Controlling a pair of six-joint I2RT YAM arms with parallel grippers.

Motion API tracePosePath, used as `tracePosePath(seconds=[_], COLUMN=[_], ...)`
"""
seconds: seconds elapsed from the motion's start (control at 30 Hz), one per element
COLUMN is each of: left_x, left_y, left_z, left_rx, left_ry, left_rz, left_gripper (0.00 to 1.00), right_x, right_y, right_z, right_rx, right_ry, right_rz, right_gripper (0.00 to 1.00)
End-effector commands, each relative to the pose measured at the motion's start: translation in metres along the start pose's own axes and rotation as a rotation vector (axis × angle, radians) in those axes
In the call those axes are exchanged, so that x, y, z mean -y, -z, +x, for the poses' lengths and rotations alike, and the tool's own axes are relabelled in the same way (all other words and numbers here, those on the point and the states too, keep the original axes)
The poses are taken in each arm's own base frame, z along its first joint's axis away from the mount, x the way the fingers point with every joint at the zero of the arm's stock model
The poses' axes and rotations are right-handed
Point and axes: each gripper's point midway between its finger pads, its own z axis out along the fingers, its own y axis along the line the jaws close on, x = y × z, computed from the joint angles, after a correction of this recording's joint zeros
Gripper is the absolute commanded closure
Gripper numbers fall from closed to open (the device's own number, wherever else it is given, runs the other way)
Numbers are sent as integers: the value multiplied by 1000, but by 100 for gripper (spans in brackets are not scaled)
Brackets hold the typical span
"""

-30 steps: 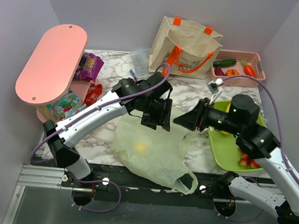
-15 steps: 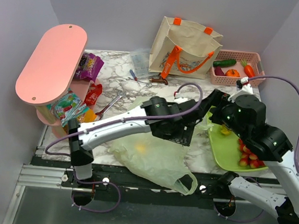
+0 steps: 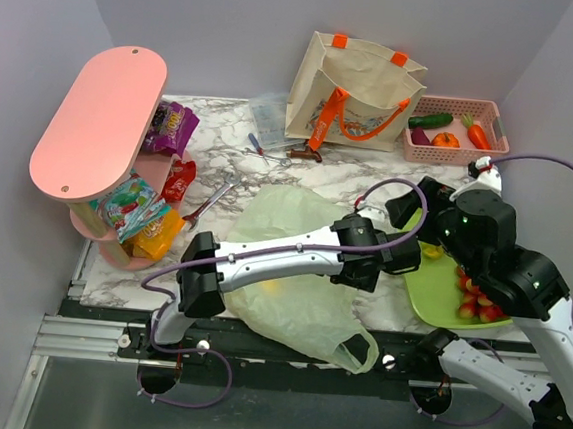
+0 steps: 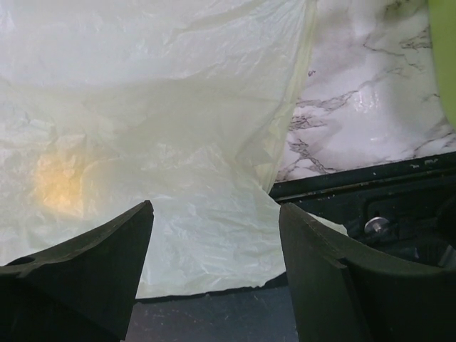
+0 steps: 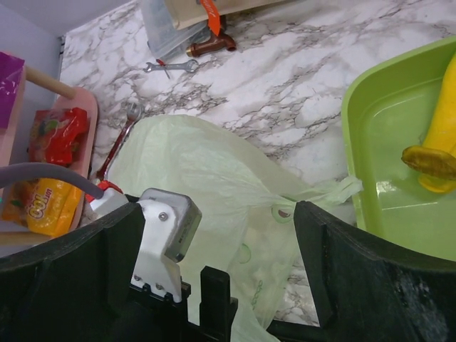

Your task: Place the food into the grocery bag and tie it

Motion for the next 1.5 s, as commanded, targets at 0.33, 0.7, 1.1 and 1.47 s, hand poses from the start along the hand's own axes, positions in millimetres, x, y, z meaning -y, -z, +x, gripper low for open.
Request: tracePosePath(seconds=[0.33, 0.7, 1.1, 1.47], left_x=[13, 16, 4, -12], left_y=[-51, -72, -67, -20], left_z=[13, 20, 20, 8], left_rx=[101, 93, 93, 83], left_ry=[-53, -69, -77, -68], left_rz=[-68, -108, -148, -72], left_gripper=[37, 62, 100, 100], right_x=[4, -8, -6, 40], right_y=[-3, -7, -9, -14], right_z=[-29, -31, -25, -4], right_rx=[115, 113, 91, 67], right_ry=[-33, -16, 7, 69], right_rz=[83, 32, 33, 234], right_gripper=[1, 1, 0, 0])
